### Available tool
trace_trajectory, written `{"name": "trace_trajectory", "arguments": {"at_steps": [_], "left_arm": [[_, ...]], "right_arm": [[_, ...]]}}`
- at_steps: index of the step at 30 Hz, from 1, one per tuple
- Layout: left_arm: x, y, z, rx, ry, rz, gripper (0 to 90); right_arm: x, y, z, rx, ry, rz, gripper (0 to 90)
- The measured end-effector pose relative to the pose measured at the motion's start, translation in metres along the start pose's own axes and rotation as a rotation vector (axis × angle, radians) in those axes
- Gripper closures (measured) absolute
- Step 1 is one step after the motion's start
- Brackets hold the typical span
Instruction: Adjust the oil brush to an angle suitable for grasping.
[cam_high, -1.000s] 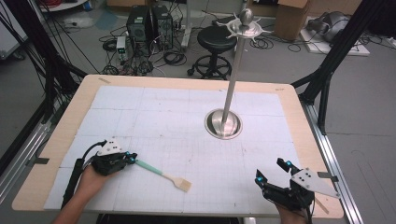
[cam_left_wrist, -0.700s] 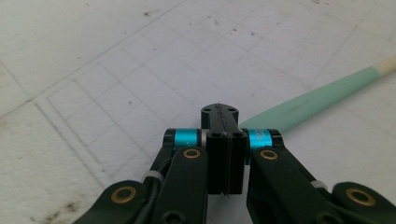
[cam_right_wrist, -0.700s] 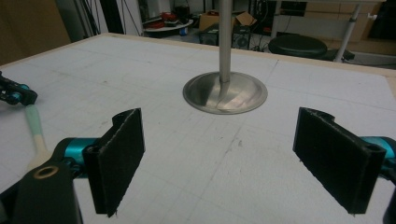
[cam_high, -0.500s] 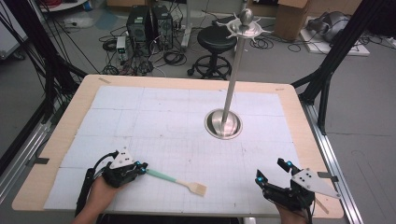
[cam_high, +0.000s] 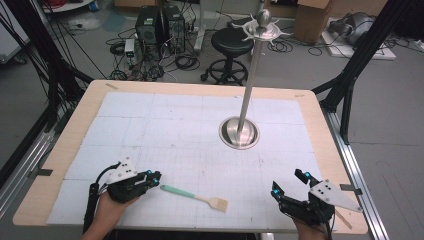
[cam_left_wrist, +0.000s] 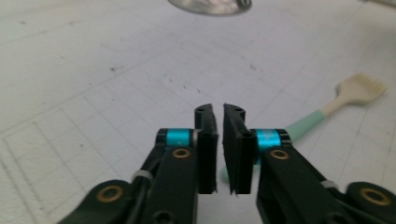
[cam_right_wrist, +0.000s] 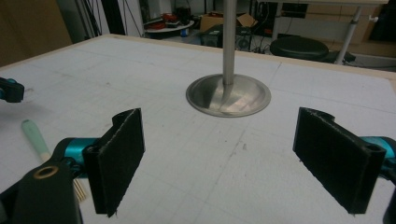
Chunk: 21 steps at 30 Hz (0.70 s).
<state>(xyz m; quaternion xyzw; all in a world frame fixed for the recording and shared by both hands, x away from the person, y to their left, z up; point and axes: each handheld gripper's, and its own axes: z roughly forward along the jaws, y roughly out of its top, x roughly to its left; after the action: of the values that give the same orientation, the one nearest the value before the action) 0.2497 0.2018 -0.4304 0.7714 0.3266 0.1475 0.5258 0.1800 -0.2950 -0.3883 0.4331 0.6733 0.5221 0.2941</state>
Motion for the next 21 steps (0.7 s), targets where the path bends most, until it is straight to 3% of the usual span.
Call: {"name": "trace_trajectory", "arguments": {"at_steps": [4,5,9,13,15,16,17,21], "left_arm": [[0.017,0.005,-0.024,-0.146,0.044,-0.07,57.6],[0.02,0.005,-0.03,-0.176,0.066,-0.079,48.4],[0.033,0.004,-0.046,-0.247,0.106,-0.11,29.1],[0.037,0.002,-0.055,-0.26,0.132,-0.129,24.3],[0.037,-0.001,-0.06,-0.283,0.113,-0.131,16.9],[0.037,-0.001,-0.06,-0.283,0.113,-0.131,16.9],[0.037,-0.002,-0.066,-0.324,0.088,-0.139,16.9],[0.037,-0.003,-0.072,-0.345,0.082,-0.125,17.3]], "right_arm": [[0.004,0.002,0.004,0.002,0.031,0.014,15.2],[0.006,0.002,0.006,0.009,0.042,0.02,15.2],[0.014,0.005,0.015,0.018,0.079,0.006,15.2],[0.022,0.008,0.019,0.011,0.098,-0.027,15.4],[0.023,0.008,0.021,0.012,0.108,-0.023,15.4],[0.023,0.008,0.021,0.012,0.108,-0.023,15.4],[0.024,0.009,0.022,0.018,0.113,-0.023,15.3],[0.026,0.009,0.025,0.019,0.124,-0.042,15.4]]}}
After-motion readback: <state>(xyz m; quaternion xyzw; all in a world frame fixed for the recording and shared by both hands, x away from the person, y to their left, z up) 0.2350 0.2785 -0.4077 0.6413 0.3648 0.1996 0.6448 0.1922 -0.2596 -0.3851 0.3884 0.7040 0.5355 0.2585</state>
